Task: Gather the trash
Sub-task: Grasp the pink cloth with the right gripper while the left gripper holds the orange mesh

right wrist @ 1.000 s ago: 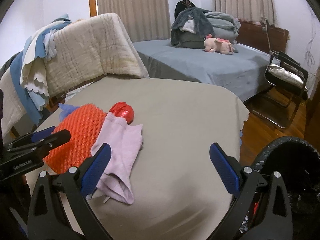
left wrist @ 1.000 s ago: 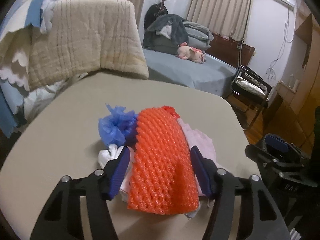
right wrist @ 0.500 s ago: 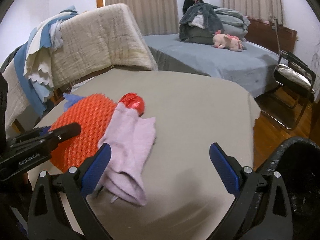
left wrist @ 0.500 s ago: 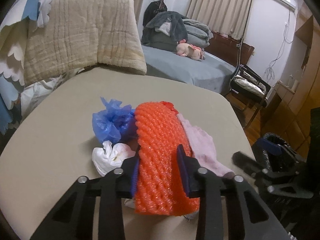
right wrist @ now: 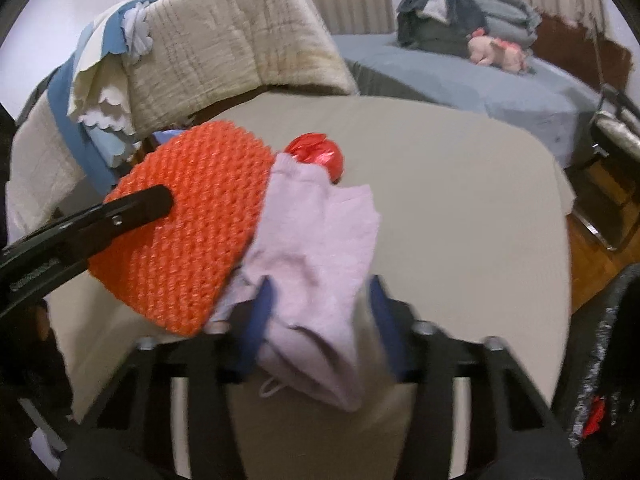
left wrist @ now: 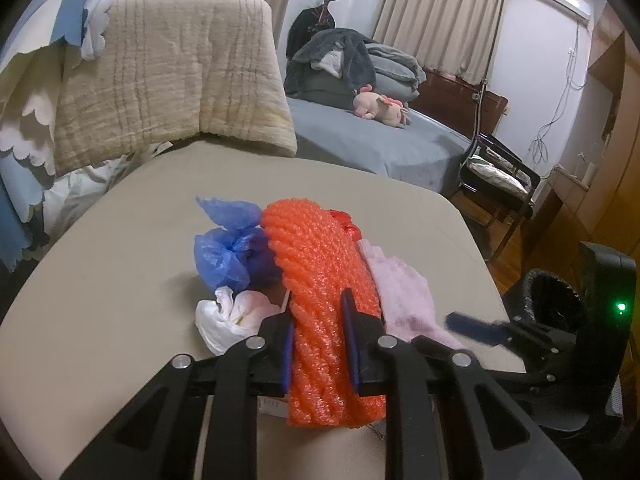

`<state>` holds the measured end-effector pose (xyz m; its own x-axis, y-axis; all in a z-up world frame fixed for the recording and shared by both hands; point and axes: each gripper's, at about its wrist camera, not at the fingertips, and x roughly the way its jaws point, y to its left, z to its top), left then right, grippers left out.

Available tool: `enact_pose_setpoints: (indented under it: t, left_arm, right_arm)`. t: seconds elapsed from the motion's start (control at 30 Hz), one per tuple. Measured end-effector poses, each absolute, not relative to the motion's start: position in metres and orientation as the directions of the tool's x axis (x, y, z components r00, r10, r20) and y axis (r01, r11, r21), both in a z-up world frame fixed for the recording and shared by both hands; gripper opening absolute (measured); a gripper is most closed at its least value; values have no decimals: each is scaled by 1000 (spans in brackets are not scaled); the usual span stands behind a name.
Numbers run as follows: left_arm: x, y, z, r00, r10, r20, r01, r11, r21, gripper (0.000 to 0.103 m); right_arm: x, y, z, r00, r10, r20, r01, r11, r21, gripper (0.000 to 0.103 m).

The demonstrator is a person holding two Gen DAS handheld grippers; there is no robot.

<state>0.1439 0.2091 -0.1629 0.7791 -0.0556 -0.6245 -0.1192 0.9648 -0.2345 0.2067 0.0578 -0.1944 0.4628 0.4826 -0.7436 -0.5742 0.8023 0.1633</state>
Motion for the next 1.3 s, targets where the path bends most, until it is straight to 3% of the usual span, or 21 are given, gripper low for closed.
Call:
enact_pose_setpoints:
  t: [0.1,0.17,0.5,0.67,0.83,0.9,0.97,1.3]
  left_arm:
    - [143,208,-162,779,-58,-624,-116,965,-235,20]
    - [143,207,-160,780,-58,-622,-113,966,-231,20]
    - [144,198,-144,802,-62,-594,-88,971,-221,19]
    - [145,192,-150,790,-69,-609,-81,973,-215,19]
    - [147,194,-158,777,-68,-626,-88,973,-215,19]
    - [146,195,-159,775,-67,-629,-91,972,-216,19]
    - [146,196,-160,774,-65,-630,-95,971,-217,19]
    - [146,196,-161,771,-69,-633,-92,972,-217,19]
  right_arm:
    - [206,56,-191,448,503,-739,-587,789,182,9]
    - [206,53,-186,452,510,-731,-591,786,183,6]
    - [210,30,-150,513,537,-670,-566,798,206,5]
    - [213,29,-162,505,494,-707,-553,815,174,5]
    - [214,28,-177,483,471,-738,-543,822,169,17]
    - [215,28,-182,478,459,-749,-532,830,169,38]
    - [215,27,-185,478,454,-752,-527,833,168,46]
    - [223,24,-211,459,377,-804,-500,858,117,54]
